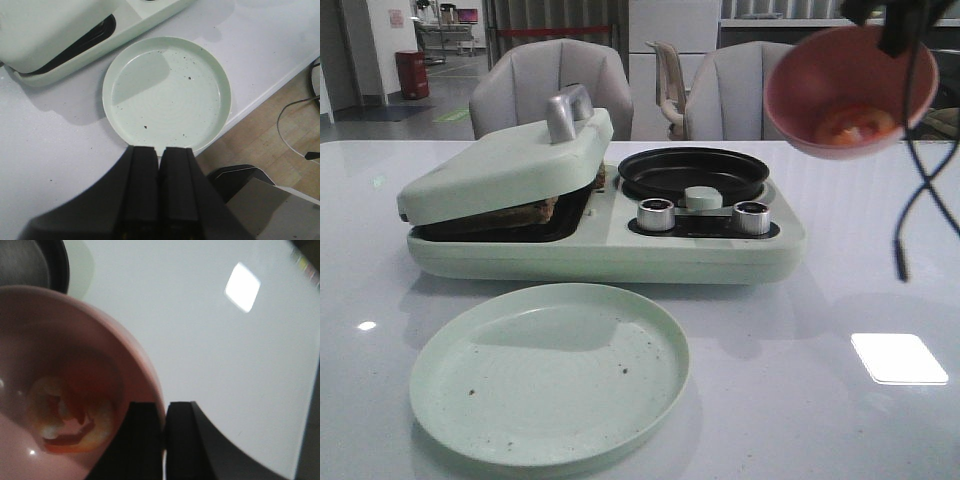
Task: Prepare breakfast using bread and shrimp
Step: 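Lift the pink bowl over the black pan and tip the shrimp out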
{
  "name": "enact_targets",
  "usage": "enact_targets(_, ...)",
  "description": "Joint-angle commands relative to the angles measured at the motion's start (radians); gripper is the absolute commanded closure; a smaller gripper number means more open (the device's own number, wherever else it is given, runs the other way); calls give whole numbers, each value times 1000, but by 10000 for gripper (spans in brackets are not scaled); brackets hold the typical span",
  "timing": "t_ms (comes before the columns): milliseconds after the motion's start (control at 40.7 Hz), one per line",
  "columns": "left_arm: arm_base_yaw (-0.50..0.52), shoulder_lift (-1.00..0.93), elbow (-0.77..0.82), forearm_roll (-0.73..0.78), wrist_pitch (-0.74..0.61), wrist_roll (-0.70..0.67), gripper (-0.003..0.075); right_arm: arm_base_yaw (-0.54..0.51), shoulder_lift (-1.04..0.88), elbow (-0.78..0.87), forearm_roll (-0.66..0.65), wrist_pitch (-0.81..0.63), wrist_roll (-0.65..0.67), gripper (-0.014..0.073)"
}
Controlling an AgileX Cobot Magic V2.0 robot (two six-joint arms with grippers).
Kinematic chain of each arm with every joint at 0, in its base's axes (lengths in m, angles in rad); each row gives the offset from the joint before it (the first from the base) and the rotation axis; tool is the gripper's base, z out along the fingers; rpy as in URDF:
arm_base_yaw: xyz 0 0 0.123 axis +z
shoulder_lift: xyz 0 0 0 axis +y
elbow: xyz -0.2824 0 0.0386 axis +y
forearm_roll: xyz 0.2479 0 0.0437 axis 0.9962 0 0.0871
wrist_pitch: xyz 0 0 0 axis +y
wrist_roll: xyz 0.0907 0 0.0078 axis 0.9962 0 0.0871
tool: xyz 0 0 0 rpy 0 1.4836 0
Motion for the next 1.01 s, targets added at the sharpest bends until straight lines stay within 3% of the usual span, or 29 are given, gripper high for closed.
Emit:
enact_targets(0, -10, -13, -27, -27, -52, -9, 619, 79, -56, -47, -248, -139, 105, 550)
enact_targets(221, -10, -13, -27, -27, -50, -9, 619, 187, -25, -52, -733, -205, 444, 550)
enact_targets(369, -10, -13, -27, -27, -50, -9, 619, 234, 30, -52, -1076, -128, 676, 550)
enact_targets(516, -10, -13, -27, -24, -50, -9, 619, 282, 77, -52, -1296, -44, 791, 550)
enact_targets(983, -10, -13, -27, -13, -44, -9, 619, 318, 131, -123, -1315, 58, 745, 550)
